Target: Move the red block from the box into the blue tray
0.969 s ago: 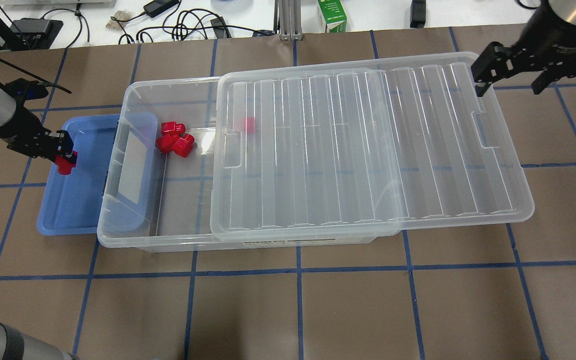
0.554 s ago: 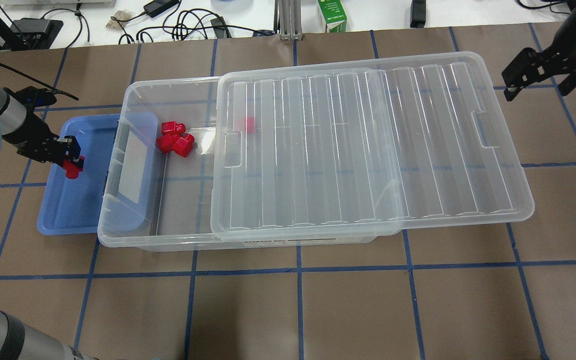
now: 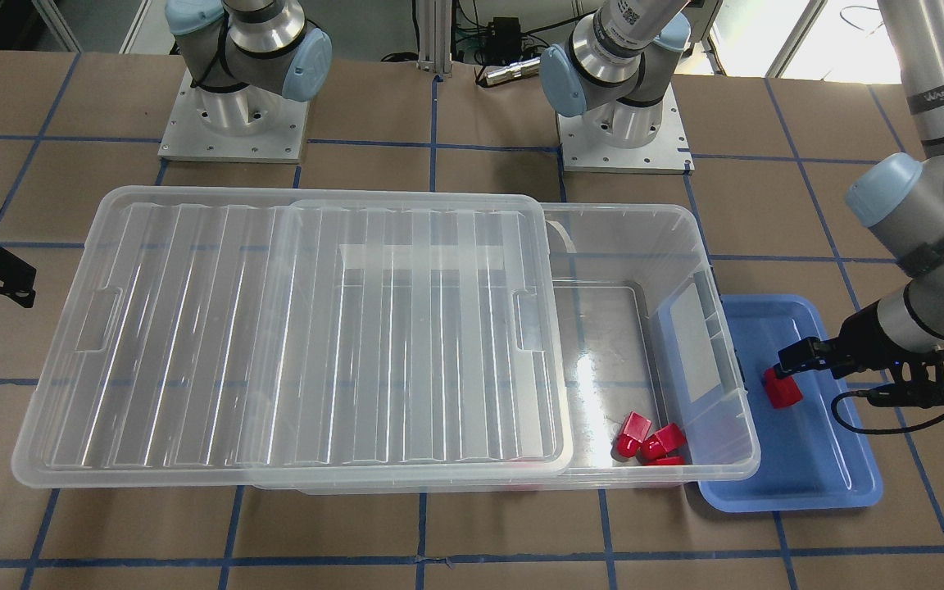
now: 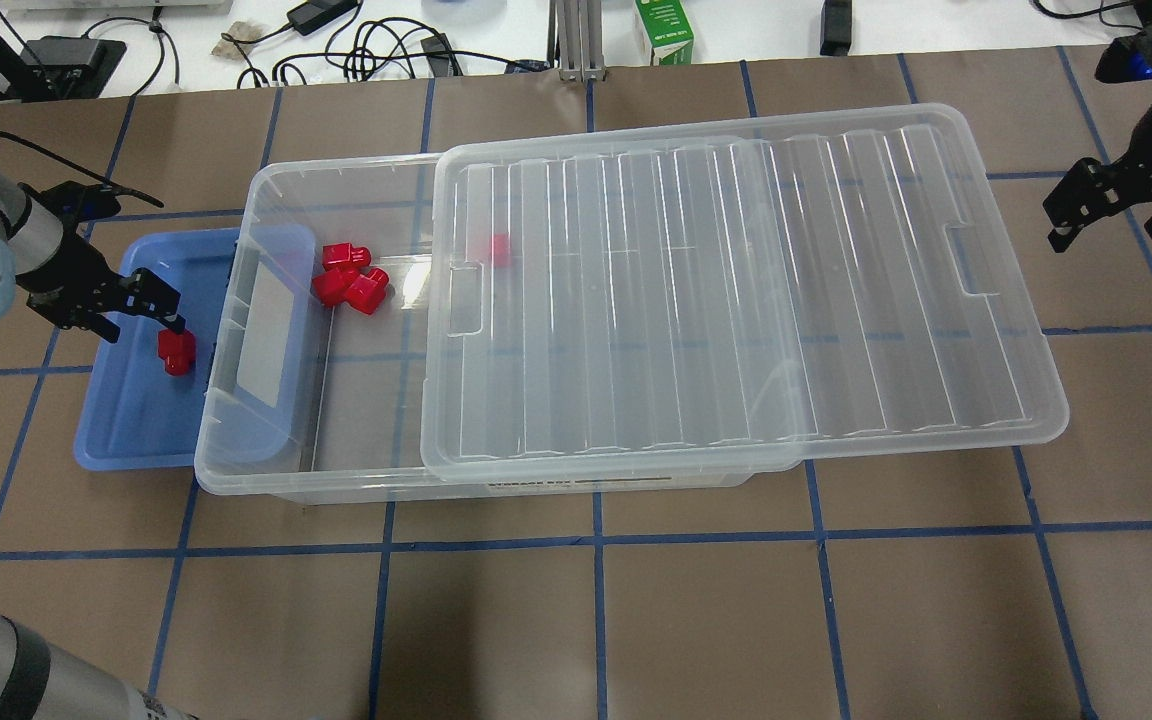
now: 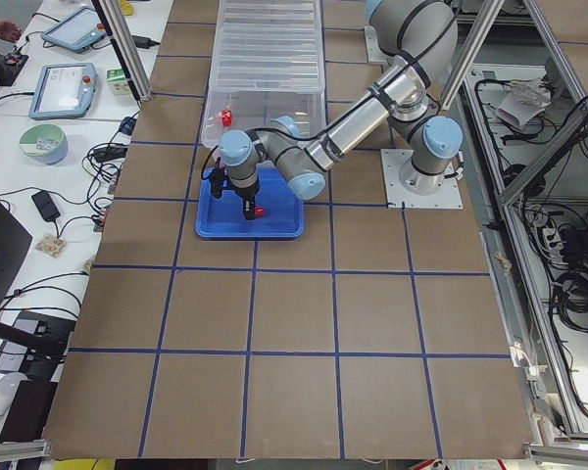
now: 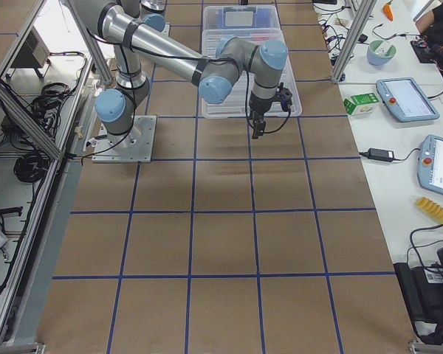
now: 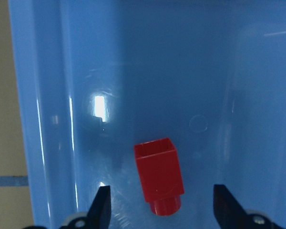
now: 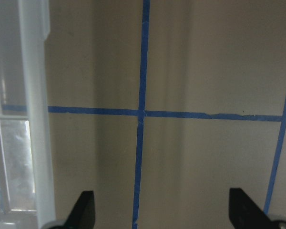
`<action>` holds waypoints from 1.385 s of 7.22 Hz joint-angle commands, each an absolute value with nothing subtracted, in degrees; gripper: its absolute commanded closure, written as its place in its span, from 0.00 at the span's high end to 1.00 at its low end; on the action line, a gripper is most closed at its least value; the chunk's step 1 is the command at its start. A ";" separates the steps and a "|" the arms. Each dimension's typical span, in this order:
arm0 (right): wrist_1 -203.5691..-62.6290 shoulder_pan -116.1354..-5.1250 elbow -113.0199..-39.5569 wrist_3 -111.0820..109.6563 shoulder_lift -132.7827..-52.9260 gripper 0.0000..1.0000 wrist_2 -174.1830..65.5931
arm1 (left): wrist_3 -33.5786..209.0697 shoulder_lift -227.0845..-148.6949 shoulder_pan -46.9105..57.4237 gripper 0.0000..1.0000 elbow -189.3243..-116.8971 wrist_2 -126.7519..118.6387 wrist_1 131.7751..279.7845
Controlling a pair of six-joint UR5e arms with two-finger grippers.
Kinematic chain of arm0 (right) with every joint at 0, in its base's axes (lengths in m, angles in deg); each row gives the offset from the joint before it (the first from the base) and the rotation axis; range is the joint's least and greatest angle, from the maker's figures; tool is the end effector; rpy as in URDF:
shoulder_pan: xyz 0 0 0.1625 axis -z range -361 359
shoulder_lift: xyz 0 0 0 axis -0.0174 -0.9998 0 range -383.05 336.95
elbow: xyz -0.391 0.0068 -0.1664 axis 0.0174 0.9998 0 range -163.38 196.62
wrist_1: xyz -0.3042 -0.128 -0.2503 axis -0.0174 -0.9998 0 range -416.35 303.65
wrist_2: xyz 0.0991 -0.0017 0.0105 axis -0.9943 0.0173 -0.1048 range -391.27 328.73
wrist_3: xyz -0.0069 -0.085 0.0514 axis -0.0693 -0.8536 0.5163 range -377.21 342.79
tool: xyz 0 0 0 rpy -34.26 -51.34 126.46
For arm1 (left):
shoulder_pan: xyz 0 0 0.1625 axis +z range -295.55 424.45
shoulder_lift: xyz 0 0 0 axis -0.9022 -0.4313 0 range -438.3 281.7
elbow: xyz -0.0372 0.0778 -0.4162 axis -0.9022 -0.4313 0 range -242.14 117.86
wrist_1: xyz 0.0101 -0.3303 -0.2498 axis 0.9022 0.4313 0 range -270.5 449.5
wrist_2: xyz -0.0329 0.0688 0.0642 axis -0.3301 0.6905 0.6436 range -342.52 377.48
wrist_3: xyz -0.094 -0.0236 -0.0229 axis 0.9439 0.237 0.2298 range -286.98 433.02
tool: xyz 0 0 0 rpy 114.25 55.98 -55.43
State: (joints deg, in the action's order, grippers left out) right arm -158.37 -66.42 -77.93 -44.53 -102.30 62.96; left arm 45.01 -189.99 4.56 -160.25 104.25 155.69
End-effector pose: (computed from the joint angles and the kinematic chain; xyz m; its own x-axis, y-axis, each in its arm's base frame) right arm -0.1148 -0.5538 0.3717 -0.9979 -0.0515 0.0393 -0.0480 0.9953 0.0846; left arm 0.1739 -0.5768 0.2532 -0.9942 -0.0428 0.0984 -0.0364 0.9972 0.0659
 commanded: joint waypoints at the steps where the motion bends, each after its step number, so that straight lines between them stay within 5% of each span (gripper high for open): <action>1: -159.54 -66.30 -79.45 -44.11 -102.23 1.00 62.51 | 47.68 -183.88 3.20 1.00 -149.74 104.05 174.04; 5: -159.53 -67.27 -82.86 -42.10 -102.67 1.00 58.21 | 65.09 -174.82 -19.26 1.00 -146.33 108.87 179.59; 10: -160.33 -78.93 -83.05 -27.79 -102.76 1.00 58.46 | 65.37 -170.06 -20.80 1.00 -147.82 108.35 183.61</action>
State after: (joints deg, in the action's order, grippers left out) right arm -160.29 -76.07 -83.00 -31.32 -102.76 58.42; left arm 65.60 -171.37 -20.61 -146.82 108.07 181.40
